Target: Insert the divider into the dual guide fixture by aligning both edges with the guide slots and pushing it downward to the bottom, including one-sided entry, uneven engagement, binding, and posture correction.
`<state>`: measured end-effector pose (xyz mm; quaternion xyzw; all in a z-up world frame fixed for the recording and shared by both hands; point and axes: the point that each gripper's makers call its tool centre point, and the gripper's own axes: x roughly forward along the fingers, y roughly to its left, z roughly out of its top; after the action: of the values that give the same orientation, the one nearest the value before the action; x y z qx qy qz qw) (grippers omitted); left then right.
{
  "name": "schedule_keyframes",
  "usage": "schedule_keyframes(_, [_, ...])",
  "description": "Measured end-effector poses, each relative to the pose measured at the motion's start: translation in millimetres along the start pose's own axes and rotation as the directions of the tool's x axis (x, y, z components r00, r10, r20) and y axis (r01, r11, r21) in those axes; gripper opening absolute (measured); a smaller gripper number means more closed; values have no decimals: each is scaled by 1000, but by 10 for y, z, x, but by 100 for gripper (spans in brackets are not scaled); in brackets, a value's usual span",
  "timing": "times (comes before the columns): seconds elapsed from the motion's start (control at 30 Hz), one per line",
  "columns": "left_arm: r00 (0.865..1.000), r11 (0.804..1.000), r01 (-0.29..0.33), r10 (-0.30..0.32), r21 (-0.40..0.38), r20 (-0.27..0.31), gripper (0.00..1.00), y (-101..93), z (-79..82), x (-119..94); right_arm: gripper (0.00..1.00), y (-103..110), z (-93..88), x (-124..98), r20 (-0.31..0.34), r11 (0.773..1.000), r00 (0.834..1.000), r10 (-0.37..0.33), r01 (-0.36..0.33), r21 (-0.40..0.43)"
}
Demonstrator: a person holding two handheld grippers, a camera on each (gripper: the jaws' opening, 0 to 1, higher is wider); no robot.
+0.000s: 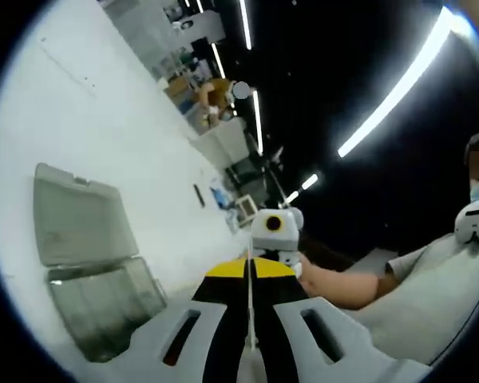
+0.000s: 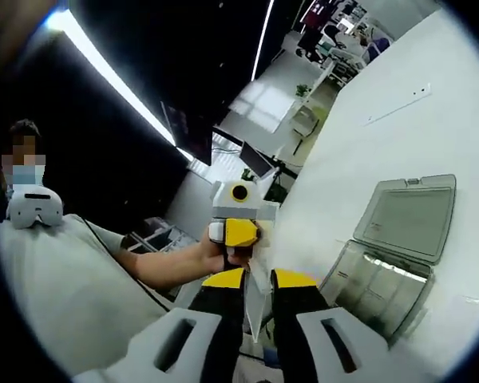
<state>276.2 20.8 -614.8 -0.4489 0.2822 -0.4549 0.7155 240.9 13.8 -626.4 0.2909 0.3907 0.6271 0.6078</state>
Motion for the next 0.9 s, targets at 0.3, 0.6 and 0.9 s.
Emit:
schedule_keyframes(0.3, [1000,999,23,-23,-25,12,0,-32,-22,-13,2,39,-6,-15,6,999,1000,31,-31,22])
schedule_keyframes(0.6, [998,999,51,-51,-4,-36,0,-94,-30,-5,0,88,-4,-18,-9,999,999,49,-49,23])
schedule_keyframes(0.9, [993,997,40,-33,59,-116,4,-81,-92,-9,0,106,-35,-24,-50,999,997,50,-50,14])
